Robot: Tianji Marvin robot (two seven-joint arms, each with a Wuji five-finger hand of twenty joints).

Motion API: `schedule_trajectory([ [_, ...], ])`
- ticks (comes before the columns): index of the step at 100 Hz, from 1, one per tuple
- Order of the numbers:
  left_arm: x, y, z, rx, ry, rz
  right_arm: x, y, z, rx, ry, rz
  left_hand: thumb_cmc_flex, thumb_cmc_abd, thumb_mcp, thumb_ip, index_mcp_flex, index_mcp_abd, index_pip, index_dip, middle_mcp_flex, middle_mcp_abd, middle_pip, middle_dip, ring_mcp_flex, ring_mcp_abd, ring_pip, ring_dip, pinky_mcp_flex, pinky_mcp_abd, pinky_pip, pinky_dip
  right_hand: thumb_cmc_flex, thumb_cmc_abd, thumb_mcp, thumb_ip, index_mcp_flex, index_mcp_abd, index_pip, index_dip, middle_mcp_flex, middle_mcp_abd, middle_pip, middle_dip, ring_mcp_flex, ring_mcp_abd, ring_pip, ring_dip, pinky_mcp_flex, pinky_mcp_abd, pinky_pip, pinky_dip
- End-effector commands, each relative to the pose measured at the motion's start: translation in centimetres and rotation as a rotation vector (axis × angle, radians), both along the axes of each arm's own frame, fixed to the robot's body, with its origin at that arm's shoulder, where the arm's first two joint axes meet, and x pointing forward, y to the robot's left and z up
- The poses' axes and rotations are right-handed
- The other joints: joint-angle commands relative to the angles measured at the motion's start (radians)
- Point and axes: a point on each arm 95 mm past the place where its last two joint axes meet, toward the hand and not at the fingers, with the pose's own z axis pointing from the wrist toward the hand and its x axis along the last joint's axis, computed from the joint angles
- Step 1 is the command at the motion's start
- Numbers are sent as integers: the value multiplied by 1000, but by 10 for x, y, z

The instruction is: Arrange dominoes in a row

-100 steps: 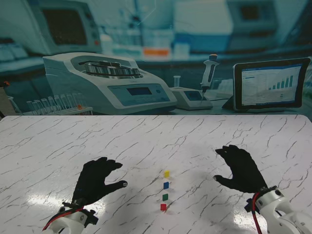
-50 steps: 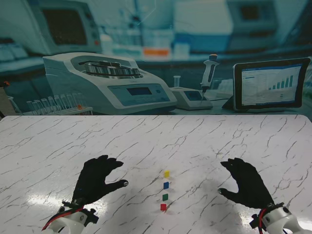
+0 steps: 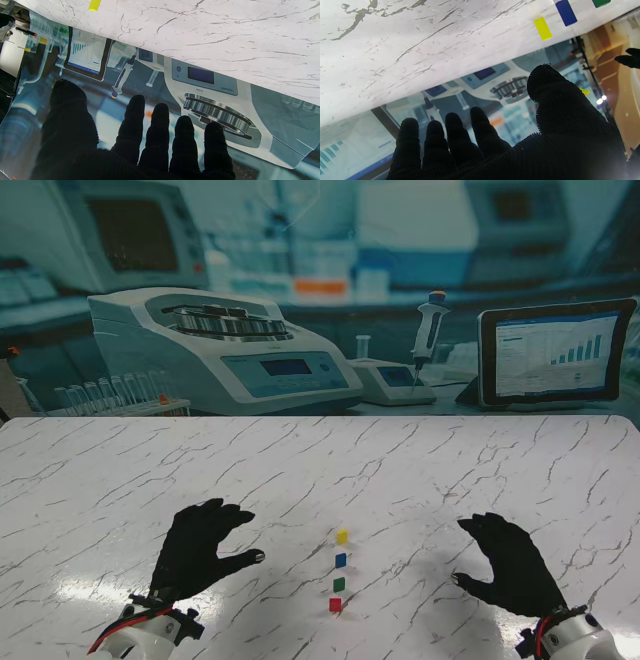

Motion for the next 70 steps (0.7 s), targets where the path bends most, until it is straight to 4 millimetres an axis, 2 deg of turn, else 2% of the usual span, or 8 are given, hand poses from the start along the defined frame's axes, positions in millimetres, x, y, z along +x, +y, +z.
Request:
schedule_trajectory([
  [1,-3,-4,-2,-13,8,-23,-5,2,-3,12,7,-4,-16,-22,-18,-17,-3,1,-13,4,-16,-10,-6,-5,-15,-29,-5,-8,1,-43,-31,-7,1,21,-20,-40,2,19,-8,-18,-15,16,-15,-5,-32,-6,6,-2,2,165,-24,19],
  [70,-4,-7,-3,-19,18,-32,-8,1,-4,11,31,-13,-12,-23,-19,-17,0,0,-9,5,-13,-10,-4,-4,-13,-28,-3,-7,3,-40,-27,-4,14,41,-47,-33,10,21,3,-16,-17,18,-17,-1,-33,-4,5,0,6,165,-25,26],
])
